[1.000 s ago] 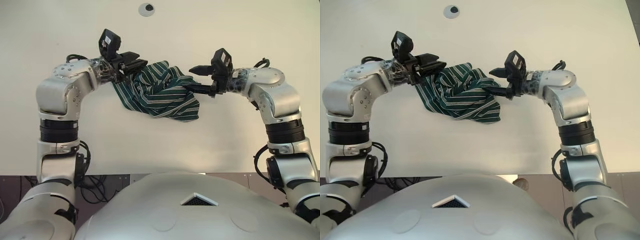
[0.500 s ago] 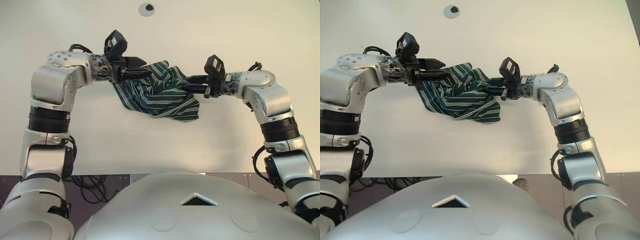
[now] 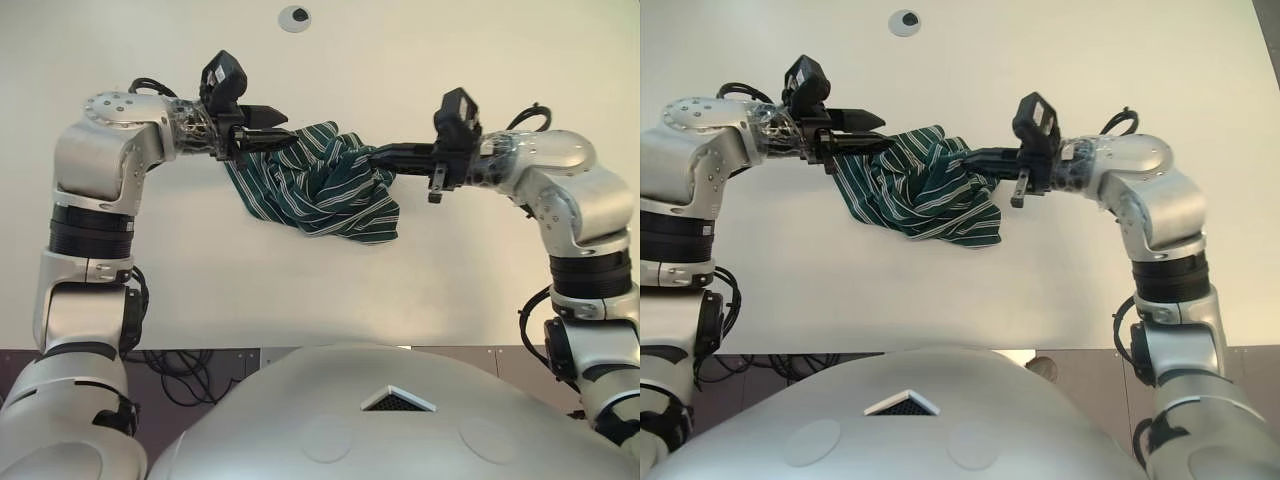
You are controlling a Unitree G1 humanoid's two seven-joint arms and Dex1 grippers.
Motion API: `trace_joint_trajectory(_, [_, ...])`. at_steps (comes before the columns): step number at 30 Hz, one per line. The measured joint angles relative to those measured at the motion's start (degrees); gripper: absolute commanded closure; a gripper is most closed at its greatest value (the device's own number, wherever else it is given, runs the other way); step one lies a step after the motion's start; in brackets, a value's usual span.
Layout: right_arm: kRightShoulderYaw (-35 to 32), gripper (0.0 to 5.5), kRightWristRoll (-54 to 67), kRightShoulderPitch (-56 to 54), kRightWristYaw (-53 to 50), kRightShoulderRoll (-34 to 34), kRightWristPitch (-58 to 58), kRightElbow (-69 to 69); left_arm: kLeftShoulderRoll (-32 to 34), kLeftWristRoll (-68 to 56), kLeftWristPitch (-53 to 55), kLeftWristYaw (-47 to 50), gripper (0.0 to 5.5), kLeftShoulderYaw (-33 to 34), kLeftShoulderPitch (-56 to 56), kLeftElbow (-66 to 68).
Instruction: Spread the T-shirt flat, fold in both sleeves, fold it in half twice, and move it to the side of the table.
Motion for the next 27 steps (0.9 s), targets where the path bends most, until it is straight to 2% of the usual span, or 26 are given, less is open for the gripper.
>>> trace_joint_trajectory(5, [-1.46, 5.47, 4.40, 5.14, 2.56, -7.03, 6.24, -8.42, -0.03, -0.41, 0.49, -2.36, 3.55, -0.71, -0.40, -1.17])
trace_joint_trajectory(10, [0.85, 5.47, 3.94, 6.21, 2.31, -7.01, 6.45, -8.95, -1.56, 4.00, -4.21, -10.85, 3.55, -8.44, -7.83, 9.02])
trace_joint_trajectory(15, [3.93, 5.47, 3.22, 5.90, 1.36, -6.56, 5.80, -8.53, -8.41, 9.24, -9.44, -14.70, 3.55, -12.92, -15.93, 27.04])
trace_joint_trajectory(22, [6.09, 5.47, 3.15, 4.93, 0.67, -6.50, 4.59, -8.01, -10.71, 16.65, -16.21, -18.46, 3.55, -15.79, -18.07, 41.07])
trace_joint_trajectory(27, [6.59, 5.47, 2.45, 4.68, 0.63, -6.54, 4.11, -6.74, -10.72, 18.58, -16.73, -22.60, 3.55, -15.71, -19.83, 43.39])
